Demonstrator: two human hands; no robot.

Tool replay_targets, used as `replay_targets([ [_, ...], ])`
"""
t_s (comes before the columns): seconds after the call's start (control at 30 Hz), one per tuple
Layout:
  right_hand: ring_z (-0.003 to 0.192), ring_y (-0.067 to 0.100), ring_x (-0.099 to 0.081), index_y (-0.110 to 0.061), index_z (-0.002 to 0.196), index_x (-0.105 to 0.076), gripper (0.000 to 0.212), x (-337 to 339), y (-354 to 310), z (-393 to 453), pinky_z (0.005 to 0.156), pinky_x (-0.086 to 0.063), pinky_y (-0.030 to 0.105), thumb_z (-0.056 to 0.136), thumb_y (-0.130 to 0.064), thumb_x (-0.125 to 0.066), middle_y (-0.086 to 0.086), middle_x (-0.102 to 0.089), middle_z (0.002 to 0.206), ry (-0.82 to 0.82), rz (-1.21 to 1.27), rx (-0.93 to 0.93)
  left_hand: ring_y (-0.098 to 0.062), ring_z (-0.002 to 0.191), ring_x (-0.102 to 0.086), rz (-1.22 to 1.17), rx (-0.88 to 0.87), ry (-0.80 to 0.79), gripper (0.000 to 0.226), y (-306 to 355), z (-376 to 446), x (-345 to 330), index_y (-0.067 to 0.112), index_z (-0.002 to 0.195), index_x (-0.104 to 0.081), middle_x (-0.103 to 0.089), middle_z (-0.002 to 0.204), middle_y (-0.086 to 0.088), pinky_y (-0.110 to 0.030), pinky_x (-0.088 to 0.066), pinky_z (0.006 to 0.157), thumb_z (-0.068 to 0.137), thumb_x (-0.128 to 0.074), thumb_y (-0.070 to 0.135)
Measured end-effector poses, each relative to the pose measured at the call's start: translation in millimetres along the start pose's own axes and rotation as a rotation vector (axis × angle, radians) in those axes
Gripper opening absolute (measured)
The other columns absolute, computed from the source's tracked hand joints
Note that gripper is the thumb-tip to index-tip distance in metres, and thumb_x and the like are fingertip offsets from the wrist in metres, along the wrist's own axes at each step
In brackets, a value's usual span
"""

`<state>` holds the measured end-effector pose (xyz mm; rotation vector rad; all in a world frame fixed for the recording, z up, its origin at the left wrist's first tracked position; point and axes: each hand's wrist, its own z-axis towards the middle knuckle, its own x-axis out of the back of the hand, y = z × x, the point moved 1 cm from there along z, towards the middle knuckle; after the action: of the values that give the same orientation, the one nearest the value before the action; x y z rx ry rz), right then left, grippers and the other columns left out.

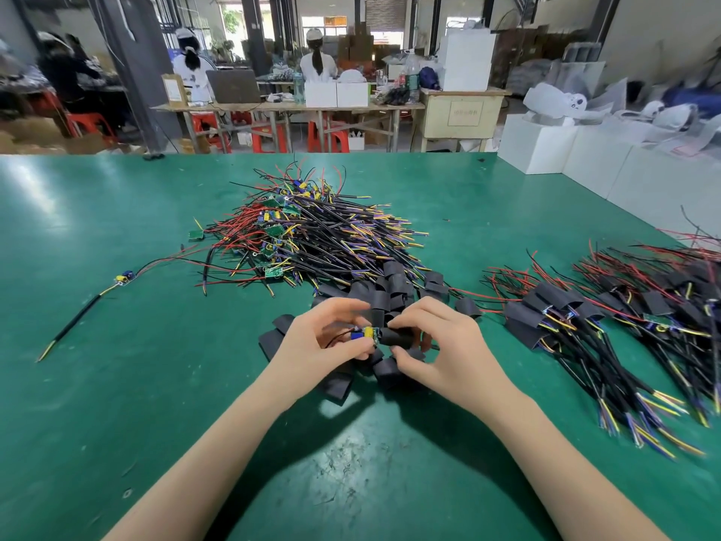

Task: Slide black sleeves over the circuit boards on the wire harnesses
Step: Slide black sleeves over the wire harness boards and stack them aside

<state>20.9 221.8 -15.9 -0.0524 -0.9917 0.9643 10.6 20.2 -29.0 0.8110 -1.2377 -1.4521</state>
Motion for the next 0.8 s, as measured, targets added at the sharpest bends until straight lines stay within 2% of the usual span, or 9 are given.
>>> replay_targets([
  [0.17,0.076,0.001,-0.048,-0.012,0.1,-0.068,0.025,-0.7,-0.5,-0.8,0.072,-0.042,0.014,0.075,-0.013,-0.073,-0.002,-0.061,0.097,0.016,-0.039,0.019,-0.014,0.073,-0.069,-0.019,0.049,0.012,0.013,-5.0,0.6,-2.3,0.005,0.093,-0.071,-0.073,0.081,-0.003,-0.022,-0.056,0.07,0.083,-0.07,-0.001],
  [0.23,0.076,0.006,-0.053,-0.012,0.101,-0.069,0.027,-0.5,0.0,-1.2,0.073,-0.043,0.015,0.075,-0.015,-0.075,-0.003,-0.061,0.097,0.007,-0.037,0.012,-0.012,0.075,-0.068,-0.015,0.025,0.016,0.016,-3.7,1.0,-0.9,0.009,0.091,-0.073,-0.074,0.082,-0.003,-0.019,-0.054,0.073,0.079,-0.073,-0.001],
  [0.33,0.08,0.012,-0.058,-0.012,0.106,-0.071,0.032,-0.4,0.8,-1.4,0.077,-0.048,0.024,0.076,-0.021,-0.078,-0.002,-0.063,0.099,-0.022,-0.052,0.007,-0.01,0.08,-0.067,0.014,-0.01,0.0,0.022,-2.0,1.2,1.2,0.014,0.092,-0.074,-0.074,0.087,-0.003,-0.018,-0.052,0.079,0.077,-0.076,-0.001],
  [0.4,0.082,0.011,-0.059,-0.012,0.107,-0.071,0.034,-0.5,1.6,-1.6,0.078,-0.05,0.026,0.076,-0.021,-0.079,-0.002,-0.064,0.1,-0.041,-0.06,0.01,-0.011,0.084,-0.067,0.032,-0.007,-0.015,0.024,-2.6,0.8,2.3,0.016,0.093,-0.074,-0.074,0.093,-0.006,-0.018,-0.052,0.08,0.077,-0.076,-0.002],
  [0.5,0.08,0.003,-0.053,-0.011,0.108,-0.072,0.037,0.1,2.5,-1.8,0.077,-0.049,0.022,0.073,-0.019,-0.082,-0.001,-0.064,0.1,-0.081,-0.04,0.017,-0.01,0.084,-0.066,0.026,0.021,-0.029,0.026,-3.0,-0.2,2.6,0.019,0.091,-0.075,-0.074,0.093,-0.003,-0.017,-0.05,0.079,0.077,-0.076,-0.003],
  [0.6,0.076,0.0,-0.049,-0.013,0.107,-0.072,0.037,-0.2,2.3,-1.7,0.075,-0.046,0.018,0.071,-0.014,-0.081,-0.002,-0.063,0.099,-0.105,-0.022,0.003,-0.008,0.083,-0.065,0.004,0.038,-0.043,0.028,-2.6,-0.4,2.1,0.016,0.093,-0.074,-0.073,0.092,0.001,-0.015,-0.049,0.077,0.077,-0.074,-0.007],
  [0.73,0.07,0.011,-0.055,-0.014,0.103,-0.073,0.034,-2.4,-0.6,-1.0,0.069,-0.05,0.031,0.07,-0.014,-0.079,-0.002,-0.062,0.092,-0.101,-0.008,-0.052,-0.008,0.091,-0.066,-0.029,0.031,-0.054,0.03,-2.0,-0.6,1.0,0.009,0.098,-0.071,-0.073,0.098,0.001,-0.015,-0.048,0.08,0.078,-0.07,-0.013],
  [0.8,0.071,0.012,-0.056,-0.015,0.101,-0.073,0.033,-2.9,-0.7,-0.9,0.069,-0.05,0.032,0.069,-0.015,-0.079,-0.002,-0.062,0.09,-0.093,-0.007,-0.071,-0.008,0.094,-0.066,-0.032,0.024,-0.063,0.031,-2.1,-0.5,1.0,0.008,0.1,-0.069,-0.073,0.1,0.002,-0.015,-0.048,0.08,0.078,-0.069,-0.014],
])
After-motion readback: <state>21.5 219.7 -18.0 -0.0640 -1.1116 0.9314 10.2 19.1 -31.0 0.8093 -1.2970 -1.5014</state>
